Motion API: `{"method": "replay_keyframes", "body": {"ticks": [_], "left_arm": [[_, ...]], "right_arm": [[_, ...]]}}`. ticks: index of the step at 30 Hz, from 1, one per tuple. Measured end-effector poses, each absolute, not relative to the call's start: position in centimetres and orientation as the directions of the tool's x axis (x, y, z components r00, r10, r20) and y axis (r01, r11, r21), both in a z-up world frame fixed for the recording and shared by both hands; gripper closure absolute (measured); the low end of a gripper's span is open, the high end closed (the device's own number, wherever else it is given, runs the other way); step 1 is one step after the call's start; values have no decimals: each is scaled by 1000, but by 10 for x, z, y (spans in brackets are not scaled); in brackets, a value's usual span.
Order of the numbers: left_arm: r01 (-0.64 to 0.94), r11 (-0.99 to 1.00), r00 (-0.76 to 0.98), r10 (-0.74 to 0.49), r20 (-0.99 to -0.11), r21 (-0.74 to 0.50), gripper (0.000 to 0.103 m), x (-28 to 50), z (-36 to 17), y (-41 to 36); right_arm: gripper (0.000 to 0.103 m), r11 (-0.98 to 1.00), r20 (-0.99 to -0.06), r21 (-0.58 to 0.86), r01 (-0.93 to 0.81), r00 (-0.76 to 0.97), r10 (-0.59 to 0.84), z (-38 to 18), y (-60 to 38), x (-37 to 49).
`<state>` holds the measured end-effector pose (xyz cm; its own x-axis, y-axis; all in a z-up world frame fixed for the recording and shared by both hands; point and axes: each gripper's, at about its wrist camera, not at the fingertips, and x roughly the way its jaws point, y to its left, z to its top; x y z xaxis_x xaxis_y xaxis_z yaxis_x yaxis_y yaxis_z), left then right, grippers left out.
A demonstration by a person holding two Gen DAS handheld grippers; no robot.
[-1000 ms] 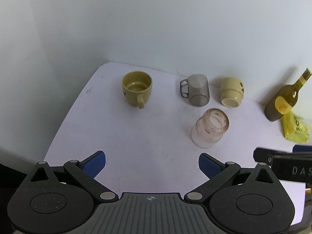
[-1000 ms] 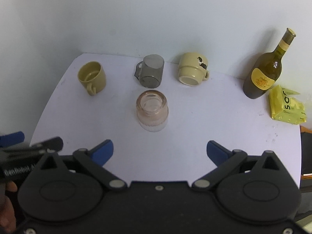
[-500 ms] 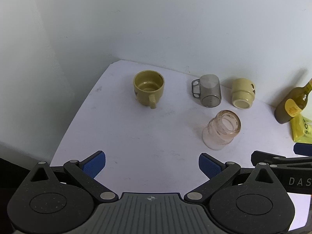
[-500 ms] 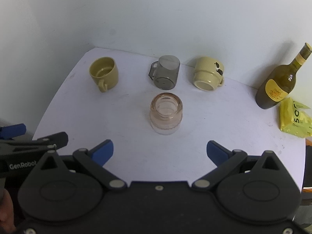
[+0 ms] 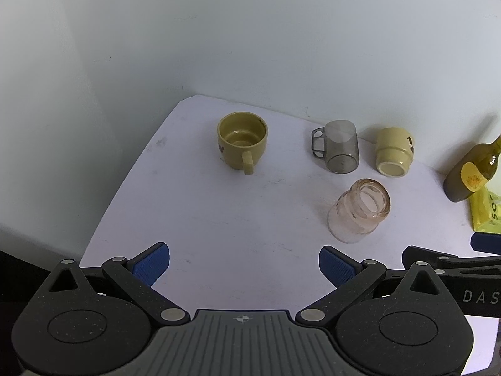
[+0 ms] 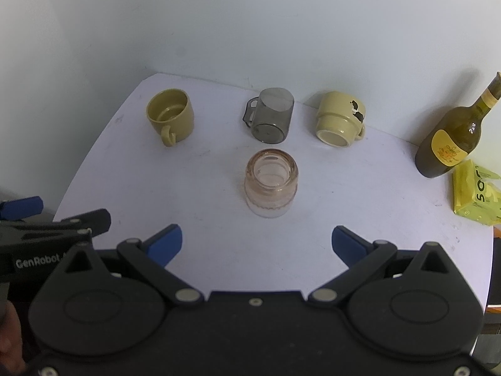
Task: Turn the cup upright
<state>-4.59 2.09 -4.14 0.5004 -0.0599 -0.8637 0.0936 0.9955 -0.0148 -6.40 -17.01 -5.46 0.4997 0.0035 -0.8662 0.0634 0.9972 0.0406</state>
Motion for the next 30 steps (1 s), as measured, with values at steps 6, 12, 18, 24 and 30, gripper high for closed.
{"method": "replay_keyframes", "body": {"ticks": [6,12,18,24,30], "left_arm": [[95,995,502,-58,-863,-11,0,-45,-42,19],[94,996,501,-58,-864,-12,0,-46,-42,17],[93,996,501,-59,-863,-14,0,-46,-41,16],[91,996,505,-58,-861,-14,0,-47,-41,16],[96,995,514,-57,-856,-8,0,-48,-40,16]], "right_arm": [[0,998,-864,33,61,503,-2,-53,-170,-64],[0,997,-866,34,64,500,-2,-52,-172,-65],[0,997,-865,33,65,501,-4,-52,-172,-65],[0,997,-864,32,64,504,-5,-52,-171,-66],[0,997,-862,32,65,506,-6,-51,-171,-66]]}}
